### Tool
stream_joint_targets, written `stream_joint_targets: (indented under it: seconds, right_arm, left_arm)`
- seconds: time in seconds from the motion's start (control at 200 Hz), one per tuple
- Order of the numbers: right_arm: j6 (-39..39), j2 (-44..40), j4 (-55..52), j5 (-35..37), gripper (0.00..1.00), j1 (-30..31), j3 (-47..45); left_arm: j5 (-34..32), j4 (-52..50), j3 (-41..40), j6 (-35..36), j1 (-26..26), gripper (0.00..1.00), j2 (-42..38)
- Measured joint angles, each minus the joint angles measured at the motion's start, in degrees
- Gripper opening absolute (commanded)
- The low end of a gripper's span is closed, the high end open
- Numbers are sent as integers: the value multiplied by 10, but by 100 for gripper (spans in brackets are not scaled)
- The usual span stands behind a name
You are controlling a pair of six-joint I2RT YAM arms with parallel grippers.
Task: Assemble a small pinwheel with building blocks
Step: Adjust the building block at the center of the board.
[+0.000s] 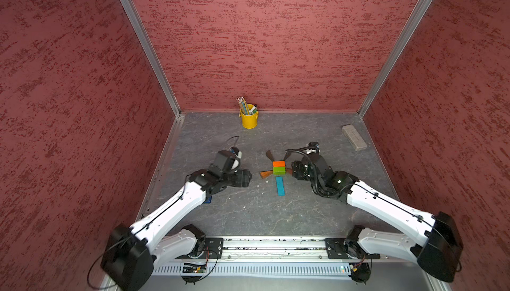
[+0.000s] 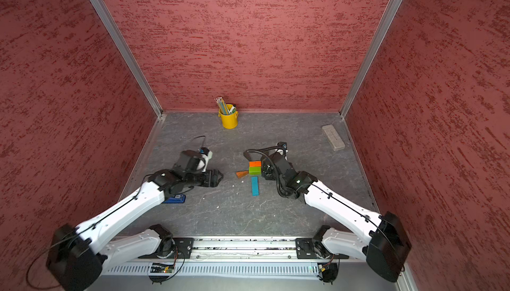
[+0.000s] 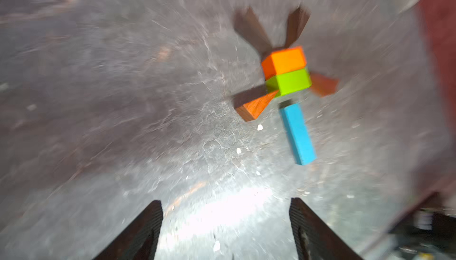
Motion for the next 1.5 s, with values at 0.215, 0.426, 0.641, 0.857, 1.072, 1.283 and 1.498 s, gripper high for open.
stream_joint_targets:
  seconds: [0.215, 0.426, 0.641, 0.857, 1.072, 1.283, 1.498]
  right_arm:
    - [-94, -46, 24, -40, 94, -57, -53]
    - [-113, -70, 47, -71, 96, -89, -103]
    - [-118, -64, 57, -88, 99, -95, -106]
    - [-122, -64, 59, -93, 99, -103, -106]
    - [-127, -64, 59, -93, 99, -116, -106]
    - [-128, -65, 59, -99, 99, -137, -115]
    - [-130, -69, 57, -106, 99, -145, -126]
  left_arm:
    - [-88, 68, 3, 52, -44, 81, 113]
    - [-101, 131, 3, 99, -63, 83, 158]
    - [-74, 197, 7, 166, -68, 79, 172]
    - [-48, 207, 30, 223, -68, 73, 212]
    - [-48, 211, 41, 253, -70, 68, 241]
    - [-62, 214, 51, 265, -74, 64, 263]
    - [-68, 214, 71, 269, -74, 60, 288]
